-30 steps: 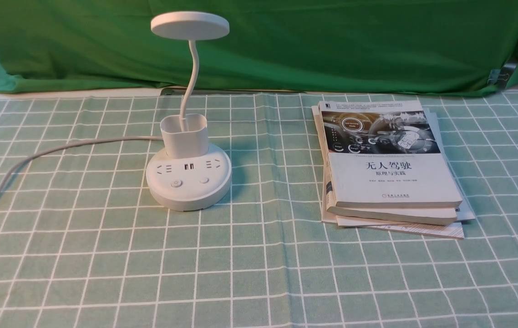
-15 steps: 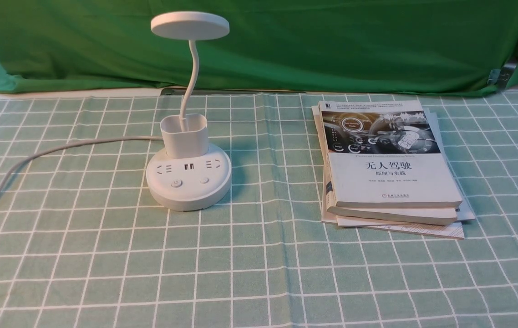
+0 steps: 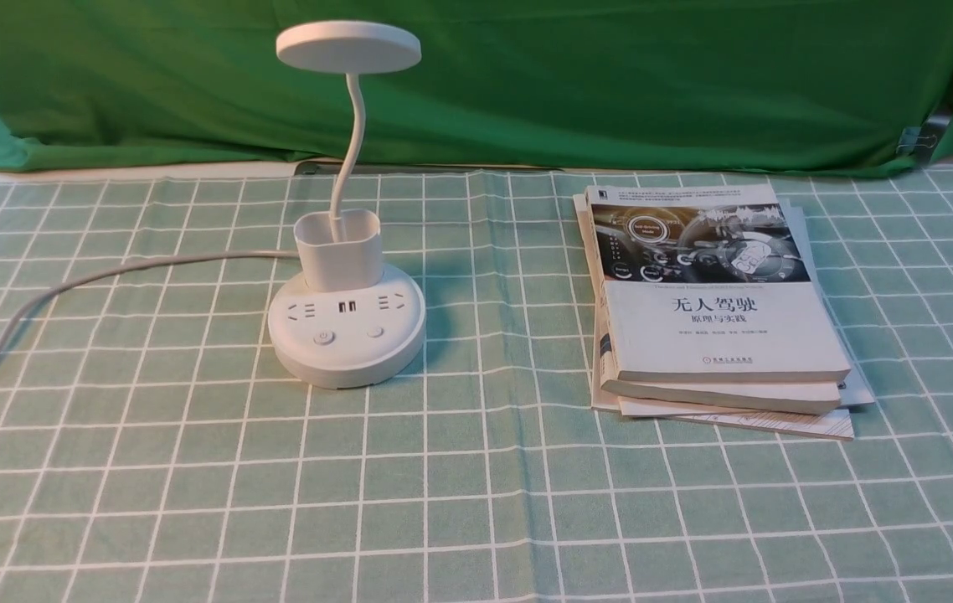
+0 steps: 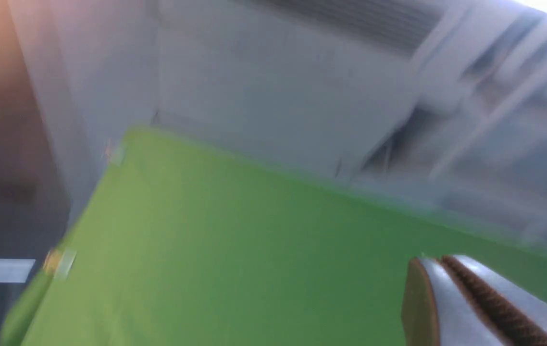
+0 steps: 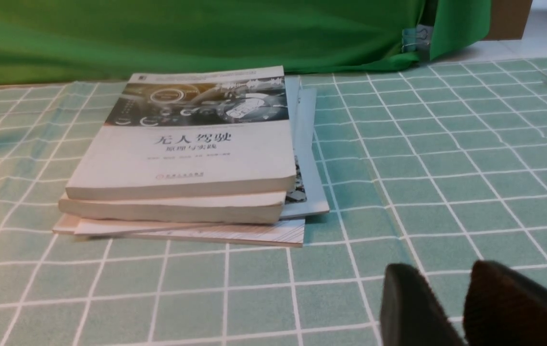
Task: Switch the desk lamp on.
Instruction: Use the left arm to press the button switch on the lamp holder
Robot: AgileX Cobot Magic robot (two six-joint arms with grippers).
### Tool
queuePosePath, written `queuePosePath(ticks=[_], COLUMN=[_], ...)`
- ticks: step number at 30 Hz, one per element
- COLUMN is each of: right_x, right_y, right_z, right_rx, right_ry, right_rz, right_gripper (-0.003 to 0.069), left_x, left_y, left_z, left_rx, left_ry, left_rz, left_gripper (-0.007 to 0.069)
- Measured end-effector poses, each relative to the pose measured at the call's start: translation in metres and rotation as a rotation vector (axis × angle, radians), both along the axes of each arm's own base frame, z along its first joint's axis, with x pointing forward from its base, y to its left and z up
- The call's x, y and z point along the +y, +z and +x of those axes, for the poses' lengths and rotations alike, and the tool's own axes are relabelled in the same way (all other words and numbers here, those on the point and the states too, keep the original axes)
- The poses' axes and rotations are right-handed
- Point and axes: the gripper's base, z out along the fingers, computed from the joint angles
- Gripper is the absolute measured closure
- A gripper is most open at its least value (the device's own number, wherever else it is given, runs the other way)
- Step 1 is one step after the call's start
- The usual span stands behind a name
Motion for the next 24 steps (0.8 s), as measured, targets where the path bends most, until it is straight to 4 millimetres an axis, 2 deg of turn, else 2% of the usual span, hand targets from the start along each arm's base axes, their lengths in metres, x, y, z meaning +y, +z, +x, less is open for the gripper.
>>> queuePosePath(ticks=[2,5,8,10,11,14,18,21,22,24], right_x=[0.000,0.000,0.000,0.000,0.000,0.000,0.000,0.000,0.000,0.000], right_y=[0.000,0.000,0.000,0.000,0.000,0.000,0.000,0.000,0.000,0.000], right_z=[0.000,0.000,0.000,0.000,0.000,0.000,0.000,0.000,0.000,0.000], right_rx=[0.000,0.001,0.000,0.000,0.000,0.000,0.000,0.000,0.000,0.000], right_ry=[0.000,0.000,0.000,0.000,0.000,0.000,0.000,0.000,0.000,0.000], right_rz=[0.000,0.000,0.000,0.000,0.000,0.000,0.000,0.000,0.000,0.000], right_gripper=[0.0418,0.0418,0.0418,0.0418,0.0418,0.0418,0.0418,0.0418,0.0418,0.0418], left_x=[-0.001,-0.003,-0.005,-0.006,-0.006,-0.008,-0.016,-0.031,-0.047,-0.068], left_y=[0.011,-0.004,-0.043,-0.063,-0.066,-0.096,-0.119,-0.127,-0.130,-0.130], left_z=[0.018,0.054,0.098,0.119,0.121,0.157,0.192,0.217,0.232,0.248], left_rx=[0.220,0.534,0.884,1.022,1.037,1.235,1.438,1.557,1.609,1.644], left_ry=[0.033,0.057,0.025,-0.011,-0.022,-0.080,-0.114,-0.162,-0.216,-0.281], left_rz=[0.063,0.143,0.143,0.065,0.035,-0.217,-0.382,-0.328,-0.244,-0.122], left_gripper=[0.0603,0.0603,0.0603,0.0603,0.0603,0.0603,0.0603,0.0603,0.0603,0.0603])
